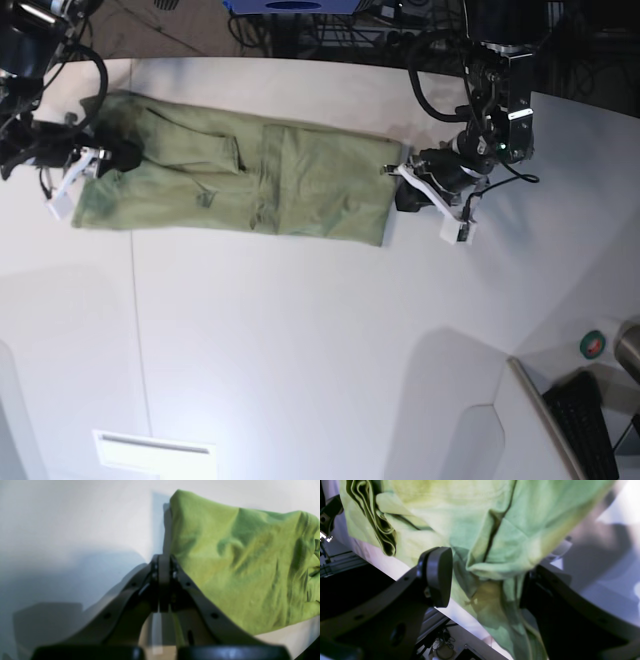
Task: Layout the t-shirt on the table in an organized manner, then fold the t-shirt properly
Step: 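Grasp the strip end with the right gripper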
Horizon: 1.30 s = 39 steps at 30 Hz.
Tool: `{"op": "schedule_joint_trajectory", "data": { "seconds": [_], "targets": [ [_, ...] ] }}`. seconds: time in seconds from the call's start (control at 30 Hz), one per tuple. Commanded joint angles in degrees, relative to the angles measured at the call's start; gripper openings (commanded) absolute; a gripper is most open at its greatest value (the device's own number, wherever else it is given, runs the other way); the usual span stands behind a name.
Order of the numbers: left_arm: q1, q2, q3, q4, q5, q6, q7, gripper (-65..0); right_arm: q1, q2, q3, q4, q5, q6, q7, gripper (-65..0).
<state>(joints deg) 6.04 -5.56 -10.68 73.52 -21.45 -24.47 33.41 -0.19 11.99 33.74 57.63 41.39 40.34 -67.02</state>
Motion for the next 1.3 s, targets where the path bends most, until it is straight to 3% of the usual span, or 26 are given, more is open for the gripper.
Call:
{"op": "schedule_joint_trajectory", "data": {
  "seconds": [0.0, 0.33, 0.53, 0.73, 0.93, 1.1, 1.27],
  "targets": [
    [-0.4, -0.3, -0.1, 0.8, -0.8, -0.5, -1.1, -65.0, 0.1, 0.4, 0.0, 0.0, -2.3, -0.3, 0.2, -31.7],
    [-0.1, 0.0, 0.1, 0.8, -0.7, -0.5, -1.1, -65.0, 1.5, 0.8, -0.3, 0.0, -2.7, -0.3, 2.4, -65.0],
    [-0.4, 0.1, 5.0, 0.7, -0.7, -0.5, -1.1, -65.0, 2.8, 2.2, -0.6, 0.3, -2.8, -1.1, 1.7, -65.0],
    [-0.7, 1.2, 5.5, 0.7, -0.8, -0.5, -1.1, -65.0, 0.2, 2.3, -6.6, 13.6, -2.7, -9.4, 1.9, -65.0],
    [-2.0, 3.1, 5.7, -1.3, -0.8, -0.5, -1.0, -65.0, -3.6, 1.9, -15.1, 30.5, -2.7, -22.7, 1.9, -65.0],
    [-5.3, 4.2, 6.3, -6.9, -0.8, -0.5, -1.1, -65.0, -5.9, 1.1, -22.4, 40.1, -2.5, -28.2, 1.9, -65.0],
    [-6.8, 4.6, 11.6, -7.4, -0.8, -0.5, -1.2, -65.0, -5.6, -0.1, -28.5, 41.9, -2.7, -31.3, 1.9, -65.0]
  ]
}}
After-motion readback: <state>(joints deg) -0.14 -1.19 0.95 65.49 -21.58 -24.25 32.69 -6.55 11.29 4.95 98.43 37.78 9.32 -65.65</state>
